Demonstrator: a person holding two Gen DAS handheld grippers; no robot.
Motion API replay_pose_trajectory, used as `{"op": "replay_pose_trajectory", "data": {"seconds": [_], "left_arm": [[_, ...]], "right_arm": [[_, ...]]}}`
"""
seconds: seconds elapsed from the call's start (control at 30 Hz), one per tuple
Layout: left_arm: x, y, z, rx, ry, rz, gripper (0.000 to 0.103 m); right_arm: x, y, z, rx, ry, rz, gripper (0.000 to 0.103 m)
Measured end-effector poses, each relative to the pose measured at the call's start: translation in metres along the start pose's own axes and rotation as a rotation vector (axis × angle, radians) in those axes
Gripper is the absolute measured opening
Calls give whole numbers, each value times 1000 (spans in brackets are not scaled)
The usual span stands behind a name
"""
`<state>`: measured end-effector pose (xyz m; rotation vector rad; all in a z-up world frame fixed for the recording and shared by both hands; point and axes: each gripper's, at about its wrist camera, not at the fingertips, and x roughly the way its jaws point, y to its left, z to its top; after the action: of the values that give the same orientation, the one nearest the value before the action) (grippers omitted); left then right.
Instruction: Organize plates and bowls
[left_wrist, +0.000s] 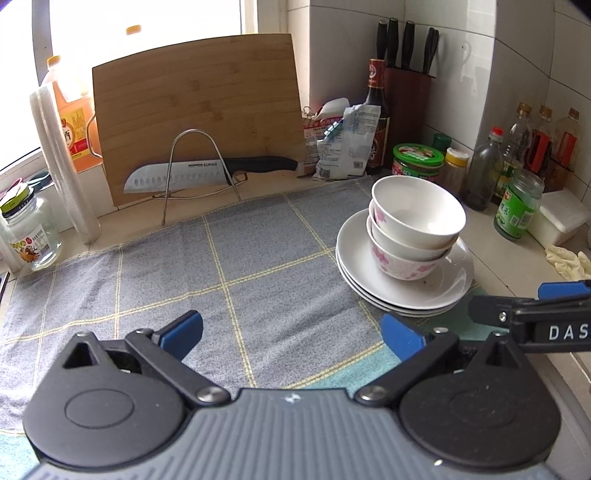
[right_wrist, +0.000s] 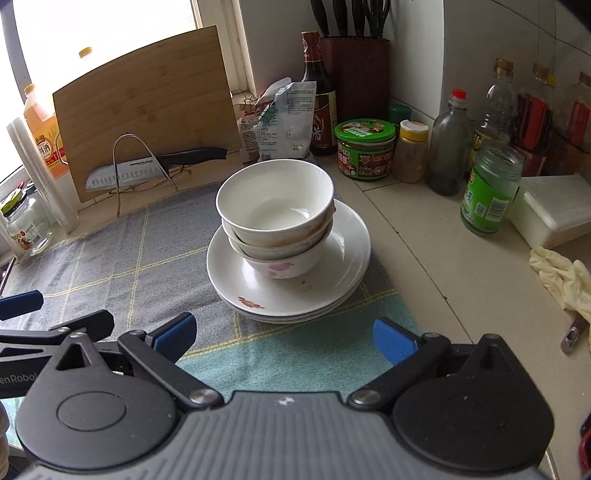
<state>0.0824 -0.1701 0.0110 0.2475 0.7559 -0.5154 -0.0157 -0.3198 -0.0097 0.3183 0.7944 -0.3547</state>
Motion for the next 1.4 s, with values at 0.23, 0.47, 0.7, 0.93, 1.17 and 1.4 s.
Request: {"op": "replay_pose_trajectory", "data": {"seconds": [0.23,0.47,0.7,0.93,1.17,1.4], "left_arm": [[-6,-1,1,-3,-12,21,102],[-8,3,1,-15,-12,34,102],[-8,2,2,-17,-10,34,102],[-8,2,2,-22,-6,33,102],[-8,2,3,-24,-9,35,102],[-9,2,3,-31,-6,33,102]], "right_arm": [[-10,4,-1,-11,-25,-5,103],[-10,8,0,-17,-28,-1,103],[-11,9,1,-19,-30,-1,103],[-13,9,2,-20,-33,-2,103],[-14,9,2,-21,-36,-2,103],[-15,10,3,-20,-39,1,103]]}}
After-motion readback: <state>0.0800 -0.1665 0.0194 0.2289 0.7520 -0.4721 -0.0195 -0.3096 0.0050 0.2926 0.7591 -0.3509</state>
